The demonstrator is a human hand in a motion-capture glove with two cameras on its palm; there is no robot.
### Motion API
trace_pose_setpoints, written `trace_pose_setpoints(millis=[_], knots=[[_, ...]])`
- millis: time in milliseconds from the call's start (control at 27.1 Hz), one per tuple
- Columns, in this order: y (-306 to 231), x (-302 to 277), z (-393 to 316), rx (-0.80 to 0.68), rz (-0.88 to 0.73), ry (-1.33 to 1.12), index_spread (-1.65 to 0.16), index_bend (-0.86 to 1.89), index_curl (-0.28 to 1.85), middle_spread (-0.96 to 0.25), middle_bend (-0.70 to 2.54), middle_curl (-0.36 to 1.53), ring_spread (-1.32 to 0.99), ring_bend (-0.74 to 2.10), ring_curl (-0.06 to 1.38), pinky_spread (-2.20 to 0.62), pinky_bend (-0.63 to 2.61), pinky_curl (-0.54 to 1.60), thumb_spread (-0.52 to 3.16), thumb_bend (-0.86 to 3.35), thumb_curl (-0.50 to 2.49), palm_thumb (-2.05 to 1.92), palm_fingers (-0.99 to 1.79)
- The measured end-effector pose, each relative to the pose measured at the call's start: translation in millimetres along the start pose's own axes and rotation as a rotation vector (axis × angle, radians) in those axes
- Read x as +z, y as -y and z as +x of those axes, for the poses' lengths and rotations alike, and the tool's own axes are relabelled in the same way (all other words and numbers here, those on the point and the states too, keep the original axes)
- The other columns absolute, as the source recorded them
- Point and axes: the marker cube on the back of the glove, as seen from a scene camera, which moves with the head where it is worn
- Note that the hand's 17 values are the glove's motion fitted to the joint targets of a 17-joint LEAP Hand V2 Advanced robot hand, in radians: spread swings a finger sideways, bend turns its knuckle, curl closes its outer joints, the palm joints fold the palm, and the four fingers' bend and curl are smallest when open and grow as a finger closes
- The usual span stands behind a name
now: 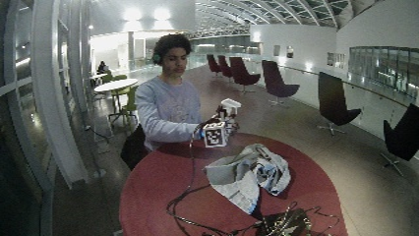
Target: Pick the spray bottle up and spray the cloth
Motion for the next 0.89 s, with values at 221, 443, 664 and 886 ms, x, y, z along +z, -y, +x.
trace_pose_setpoints(millis=[221,443,664,886], knots=[[10.5,33.8,21.5,-0.03,-0.016,-0.005,-0.3,0.2,0.35,-0.06,0.3,0.48,-0.04,0.53,0.44,0.2,0.09,0.29,1.03,-0.01,0.29,0.43,0.88],[10.1,42.0,36.2,-0.048,0.006,-0.005,-0.31,0.21,0.37,-0.06,0.29,0.47,-0.04,0.52,0.43,0.21,0.08,0.24,1.02,-0.01,0.3,0.47,0.86],[0.7,47.4,50.1,-0.046,-0.036,-0.059,-0.32,0.21,0.39,-0.06,0.28,0.47,-0.05,0.52,0.42,0.21,0.09,0.21,1.01,-0.02,0.3,0.5,0.87],[-2.1,45.1,49.2,-0.043,-0.017,-0.095,-0.32,0.23,0.42,-0.06,0.3,0.48,-0.05,0.49,0.42,0.19,0.08,0.18,0.99,-0.02,0.31,0.53,0.84]])
